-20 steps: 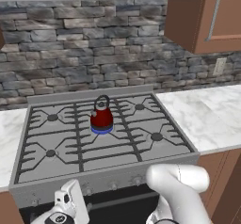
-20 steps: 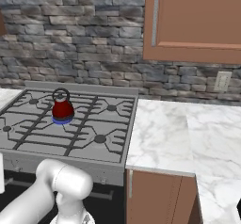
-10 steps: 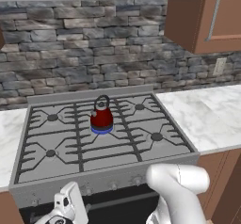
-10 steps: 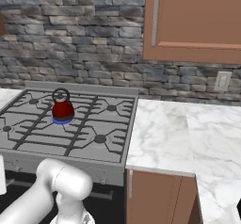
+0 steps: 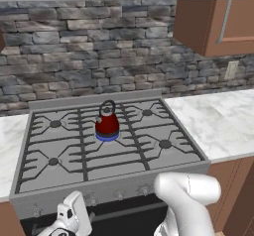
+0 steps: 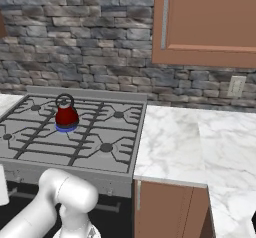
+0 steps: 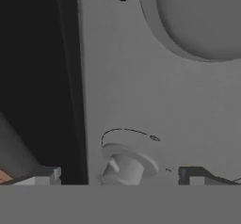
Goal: Lower the heat of the kettle.
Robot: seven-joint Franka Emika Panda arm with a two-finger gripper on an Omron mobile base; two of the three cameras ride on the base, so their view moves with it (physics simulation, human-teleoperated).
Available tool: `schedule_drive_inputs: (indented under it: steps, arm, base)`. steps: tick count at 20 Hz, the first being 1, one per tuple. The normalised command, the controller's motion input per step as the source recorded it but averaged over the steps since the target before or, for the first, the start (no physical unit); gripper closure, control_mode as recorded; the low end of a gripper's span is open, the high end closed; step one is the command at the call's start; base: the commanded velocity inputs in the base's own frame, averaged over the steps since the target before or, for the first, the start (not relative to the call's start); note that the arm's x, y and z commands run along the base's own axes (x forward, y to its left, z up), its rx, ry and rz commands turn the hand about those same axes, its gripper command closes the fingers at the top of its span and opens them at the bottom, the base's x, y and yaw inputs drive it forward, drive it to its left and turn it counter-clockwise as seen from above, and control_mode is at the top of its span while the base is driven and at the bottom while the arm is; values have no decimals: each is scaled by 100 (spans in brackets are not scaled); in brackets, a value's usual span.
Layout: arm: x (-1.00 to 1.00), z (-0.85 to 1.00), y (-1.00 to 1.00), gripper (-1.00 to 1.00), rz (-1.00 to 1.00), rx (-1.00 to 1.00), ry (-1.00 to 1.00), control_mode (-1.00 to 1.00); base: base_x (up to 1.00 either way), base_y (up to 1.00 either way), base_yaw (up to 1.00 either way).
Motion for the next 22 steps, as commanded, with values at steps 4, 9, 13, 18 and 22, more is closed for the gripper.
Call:
schedule_drive_inputs:
  steps: [4, 9, 13, 18, 22]
  arm:
    - [9, 0, 0, -100, 0, 4, -8, -100]
    - [4, 0, 0, -100, 0, 3, -9, -100]
    - [0, 0, 0, -100, 0, 4, -13, -100]
    - [0, 0, -8, -100, 0, 4, -15, -100]
    - [0, 0, -13, -100, 0, 3, -15, -100]
  base:
    - [0, 0, 0]
    - [0, 0, 0]
    - [0, 0, 0]
    - [0, 0, 0]
    - [0, 0, 0]
